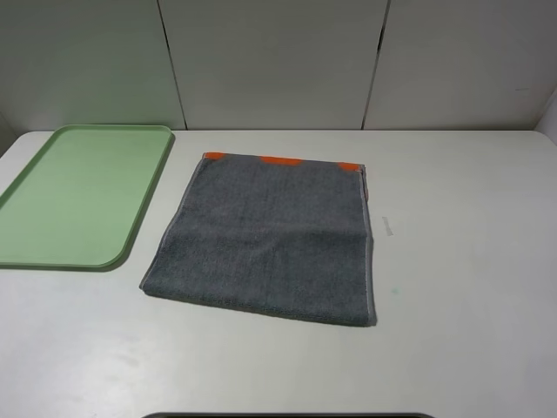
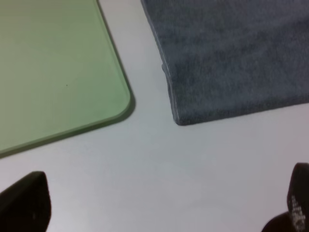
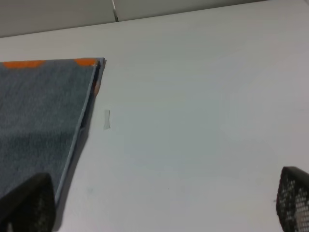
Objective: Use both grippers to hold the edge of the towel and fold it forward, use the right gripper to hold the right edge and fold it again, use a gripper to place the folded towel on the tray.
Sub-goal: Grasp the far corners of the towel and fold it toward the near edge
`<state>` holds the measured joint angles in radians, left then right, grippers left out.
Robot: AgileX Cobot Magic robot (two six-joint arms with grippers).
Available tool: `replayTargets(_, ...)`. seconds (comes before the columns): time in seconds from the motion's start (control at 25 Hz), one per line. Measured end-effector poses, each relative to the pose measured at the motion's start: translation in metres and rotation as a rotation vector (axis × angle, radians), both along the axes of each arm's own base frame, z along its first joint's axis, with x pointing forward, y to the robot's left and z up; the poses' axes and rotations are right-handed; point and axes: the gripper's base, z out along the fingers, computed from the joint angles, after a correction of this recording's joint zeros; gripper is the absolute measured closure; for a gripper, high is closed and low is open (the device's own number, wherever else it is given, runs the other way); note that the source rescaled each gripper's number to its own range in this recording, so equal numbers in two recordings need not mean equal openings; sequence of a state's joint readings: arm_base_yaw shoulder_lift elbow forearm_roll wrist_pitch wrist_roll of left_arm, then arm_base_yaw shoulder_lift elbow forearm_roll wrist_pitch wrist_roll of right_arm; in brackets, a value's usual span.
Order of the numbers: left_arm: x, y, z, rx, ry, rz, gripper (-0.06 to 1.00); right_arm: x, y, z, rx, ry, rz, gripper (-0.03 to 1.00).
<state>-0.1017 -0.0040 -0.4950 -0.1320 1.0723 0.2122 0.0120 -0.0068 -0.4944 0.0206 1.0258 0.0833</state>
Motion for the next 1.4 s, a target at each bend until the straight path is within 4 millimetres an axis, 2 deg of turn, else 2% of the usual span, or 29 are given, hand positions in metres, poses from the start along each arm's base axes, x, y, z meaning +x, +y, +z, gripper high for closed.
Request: replayTargets(1.4,0.0000,0.0000,0.0000,0.001,0.000,-0.001,-0.04,0.0000,0.0000,0.0000,0.000,0.000,0.000,-0.03)
